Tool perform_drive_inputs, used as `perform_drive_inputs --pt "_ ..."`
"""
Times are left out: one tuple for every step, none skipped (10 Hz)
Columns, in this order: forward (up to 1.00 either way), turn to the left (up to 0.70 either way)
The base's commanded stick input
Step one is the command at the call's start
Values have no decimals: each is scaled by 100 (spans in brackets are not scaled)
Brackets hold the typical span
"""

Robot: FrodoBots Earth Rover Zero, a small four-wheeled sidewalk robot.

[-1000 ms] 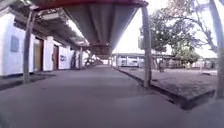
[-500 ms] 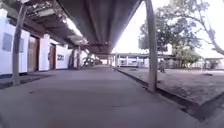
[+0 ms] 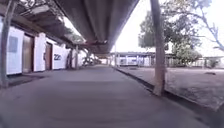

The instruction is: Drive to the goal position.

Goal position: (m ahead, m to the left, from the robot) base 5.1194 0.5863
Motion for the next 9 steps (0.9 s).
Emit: perform_drive_inputs --pt "85 0" --pt "85 0" --pt "85 0" --pt "85 0" --pt "85 0" --pt "85 0" --pt "85 0" --pt "85 0" --pt "85 0"
